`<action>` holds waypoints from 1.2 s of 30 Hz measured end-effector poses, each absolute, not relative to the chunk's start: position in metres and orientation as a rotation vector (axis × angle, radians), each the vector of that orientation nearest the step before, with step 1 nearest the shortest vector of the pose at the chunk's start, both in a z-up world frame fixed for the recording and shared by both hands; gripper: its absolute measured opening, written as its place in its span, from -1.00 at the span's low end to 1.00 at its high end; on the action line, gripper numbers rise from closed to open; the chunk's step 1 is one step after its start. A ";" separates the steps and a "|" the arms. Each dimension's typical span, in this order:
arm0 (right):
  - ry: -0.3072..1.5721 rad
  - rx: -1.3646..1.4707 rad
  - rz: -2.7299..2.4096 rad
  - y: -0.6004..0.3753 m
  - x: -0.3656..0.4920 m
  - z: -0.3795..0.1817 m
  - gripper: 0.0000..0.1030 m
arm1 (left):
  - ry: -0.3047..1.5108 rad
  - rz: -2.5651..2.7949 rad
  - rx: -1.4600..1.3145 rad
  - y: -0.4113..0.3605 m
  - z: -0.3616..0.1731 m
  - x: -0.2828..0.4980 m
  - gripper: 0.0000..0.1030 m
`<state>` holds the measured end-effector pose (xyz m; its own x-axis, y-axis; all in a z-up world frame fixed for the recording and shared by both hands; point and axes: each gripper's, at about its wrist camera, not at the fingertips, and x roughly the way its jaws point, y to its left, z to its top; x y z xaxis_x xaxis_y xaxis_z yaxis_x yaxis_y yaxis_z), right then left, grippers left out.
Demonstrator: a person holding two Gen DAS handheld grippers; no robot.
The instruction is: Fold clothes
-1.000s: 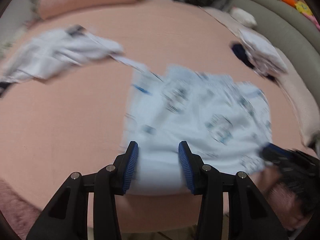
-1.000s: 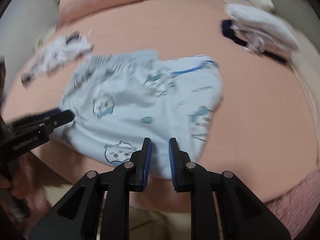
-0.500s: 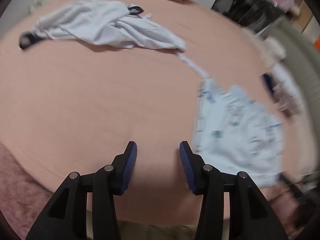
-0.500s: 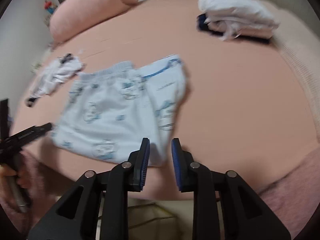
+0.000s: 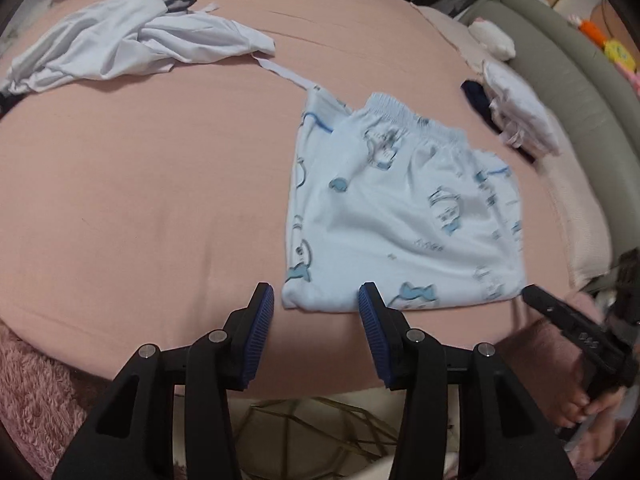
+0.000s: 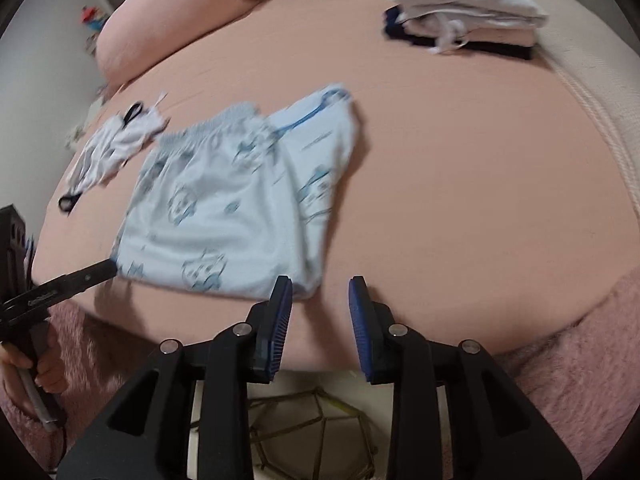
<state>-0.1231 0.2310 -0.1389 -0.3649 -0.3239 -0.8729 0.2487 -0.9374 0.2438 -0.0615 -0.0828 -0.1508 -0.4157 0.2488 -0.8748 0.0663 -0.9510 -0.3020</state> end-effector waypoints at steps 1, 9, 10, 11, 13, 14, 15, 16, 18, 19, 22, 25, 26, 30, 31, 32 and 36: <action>-0.086 1.524 -2.327 0.227 -0.123 -0.141 -0.44 | -0.448 2.512 -1.627 -0.083 -0.152 -0.065 -0.10; -0.066 1.597 -2.324 0.225 -0.124 -0.147 -0.45 | -0.484 2.551 -1.619 -0.096 -0.153 -0.079 -0.13; -0.097 1.600 -2.322 0.228 -0.125 -0.143 -0.45 | -0.497 2.568 -1.591 -0.098 -0.149 -0.079 -0.13; -0.092 1.562 -2.342 0.227 -0.124 -0.137 -0.45 | -0.511 2.571 -1.561 -0.098 -0.146 -0.080 -0.13; -0.077 1.497 -2.366 0.223 -0.123 -0.129 -0.41 | -0.522 2.557 -1.514 -0.096 -0.142 -0.084 -0.13; -0.060 1.499 -2.366 0.218 -0.125 -0.132 -0.40 | -0.502 2.556 -1.526 -0.093 -0.144 -0.087 -0.13; -0.043 1.506 -2.364 0.214 -0.128 -0.135 -0.40 | -0.469 2.560 -1.562 -0.091 -0.147 -0.090 -0.13; -0.021 1.543 -2.354 0.212 -0.130 -0.140 -0.40 | -0.455 2.561 -1.592 -0.090 -0.150 -0.093 -0.13; -0.032 1.611 -2.338 0.217 -0.132 -0.147 -0.40 | -0.489 2.555 -1.627 -0.092 -0.154 -0.097 -0.12; -0.059 1.621 -2.338 0.220 -0.132 -0.142 -0.40 | -0.514 2.551 -1.635 -0.094 -0.155 -0.097 -0.12; -0.125 1.600 -2.335 0.227 -0.130 -0.127 -0.36 | -0.689 2.474 -1.588 -0.105 -0.155 -0.095 -0.13; -0.205 1.621 -2.262 0.226 -0.138 -0.134 -0.34 | -0.824 2.404 -1.574 -0.109 -0.164 -0.095 -0.16; -0.221 1.645 -2.245 0.224 -0.142 -0.143 -0.34 | -0.805 2.409 -1.570 -0.106 -0.163 -0.095 -0.18; -0.248 1.651 -2.292 0.218 -0.146 -0.157 -0.32 | -0.761 2.424 -1.567 -0.099 -0.165 -0.098 -0.49; -0.198 1.657 -2.304 0.212 -0.145 -0.155 -0.32 | -0.779 2.423 -1.556 -0.100 -0.164 -0.098 -0.74; -0.136 1.642 -2.311 0.205 -0.143 -0.152 -0.41 | -0.792 2.421 -1.544 -0.099 -0.161 -0.097 -0.80; -0.224 1.605 -2.241 0.210 -0.136 -0.147 -0.78 | -0.709 2.455 -1.545 -0.094 -0.147 -0.084 -0.86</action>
<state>-0.1357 0.2105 -0.1469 -0.2802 -0.3885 -0.8778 0.2067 -0.9174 0.3400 -0.0836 -0.0937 -0.1470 -0.4556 0.3719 -0.8088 0.1165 -0.8758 -0.4683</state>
